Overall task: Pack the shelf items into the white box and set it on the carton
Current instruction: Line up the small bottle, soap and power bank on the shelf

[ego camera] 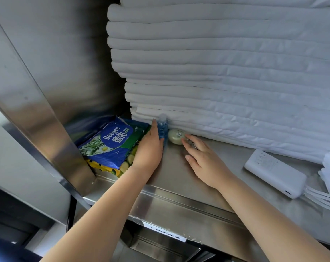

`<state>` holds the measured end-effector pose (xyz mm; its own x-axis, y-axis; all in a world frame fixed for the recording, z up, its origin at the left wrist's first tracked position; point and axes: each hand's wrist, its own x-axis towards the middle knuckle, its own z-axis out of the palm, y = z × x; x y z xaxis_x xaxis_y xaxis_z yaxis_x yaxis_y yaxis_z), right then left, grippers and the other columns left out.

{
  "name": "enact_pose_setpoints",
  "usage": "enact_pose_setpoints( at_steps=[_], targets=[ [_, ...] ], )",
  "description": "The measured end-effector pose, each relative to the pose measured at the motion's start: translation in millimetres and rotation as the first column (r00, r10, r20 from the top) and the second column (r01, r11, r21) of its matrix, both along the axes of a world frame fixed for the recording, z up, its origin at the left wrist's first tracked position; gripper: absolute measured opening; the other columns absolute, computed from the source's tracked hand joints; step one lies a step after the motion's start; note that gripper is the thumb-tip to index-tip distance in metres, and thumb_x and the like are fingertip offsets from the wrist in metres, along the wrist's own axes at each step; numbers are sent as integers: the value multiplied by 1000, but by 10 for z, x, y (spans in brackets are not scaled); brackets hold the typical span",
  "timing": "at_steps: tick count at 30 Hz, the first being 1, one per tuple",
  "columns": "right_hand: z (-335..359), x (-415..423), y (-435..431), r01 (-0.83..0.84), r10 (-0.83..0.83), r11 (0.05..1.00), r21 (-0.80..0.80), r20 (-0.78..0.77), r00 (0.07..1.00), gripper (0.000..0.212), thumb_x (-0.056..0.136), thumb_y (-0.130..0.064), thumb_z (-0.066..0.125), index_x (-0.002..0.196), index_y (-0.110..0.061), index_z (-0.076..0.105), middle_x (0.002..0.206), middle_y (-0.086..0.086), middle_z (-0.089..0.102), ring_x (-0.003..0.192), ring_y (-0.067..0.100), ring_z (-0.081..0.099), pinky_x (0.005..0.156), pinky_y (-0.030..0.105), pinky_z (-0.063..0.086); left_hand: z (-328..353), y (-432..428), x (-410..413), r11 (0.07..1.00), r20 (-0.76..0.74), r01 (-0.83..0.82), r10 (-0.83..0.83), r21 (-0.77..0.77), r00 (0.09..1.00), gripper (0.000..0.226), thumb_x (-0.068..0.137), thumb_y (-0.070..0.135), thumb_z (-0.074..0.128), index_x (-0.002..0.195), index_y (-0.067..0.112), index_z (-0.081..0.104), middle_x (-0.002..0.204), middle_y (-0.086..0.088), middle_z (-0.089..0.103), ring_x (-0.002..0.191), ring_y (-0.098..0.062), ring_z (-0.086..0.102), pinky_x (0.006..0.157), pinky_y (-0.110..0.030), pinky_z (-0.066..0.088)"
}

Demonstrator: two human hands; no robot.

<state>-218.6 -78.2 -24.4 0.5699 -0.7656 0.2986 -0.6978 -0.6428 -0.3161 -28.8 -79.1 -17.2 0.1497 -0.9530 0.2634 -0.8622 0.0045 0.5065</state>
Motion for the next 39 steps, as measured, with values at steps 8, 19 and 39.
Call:
enact_pose_setpoints(
  at_steps=[8,19,39],
  targets=[
    [-24,8,-15,-13,13,1000,12,11,1000,49,98,-25,44,145,-13,34,155,1,23,140,18,22,112,22,16,-150,332,-28,982,171,186,-189,33,967,63,101,31,30,148,4,-1,156,-14,-5,144,-18,-4,95,-5,-24],
    [-41,74,-86,-18,18,1000,9,19,1000,49,98,-24,44,145,-15,35,154,-2,24,138,18,25,108,25,23,-97,245,-18,973,165,134,-166,190,972,61,101,38,23,149,7,0,157,-10,-4,144,-16,-3,110,-21,-6],
    [-55,131,-107,-4,3,1000,9,125,992,50,95,-29,50,143,-24,37,155,-3,20,140,14,18,109,24,21,-146,250,14,991,36,128,-129,24,991,69,99,43,31,149,15,-7,156,-1,-16,144,-15,4,109,-20,8]
  ],
)
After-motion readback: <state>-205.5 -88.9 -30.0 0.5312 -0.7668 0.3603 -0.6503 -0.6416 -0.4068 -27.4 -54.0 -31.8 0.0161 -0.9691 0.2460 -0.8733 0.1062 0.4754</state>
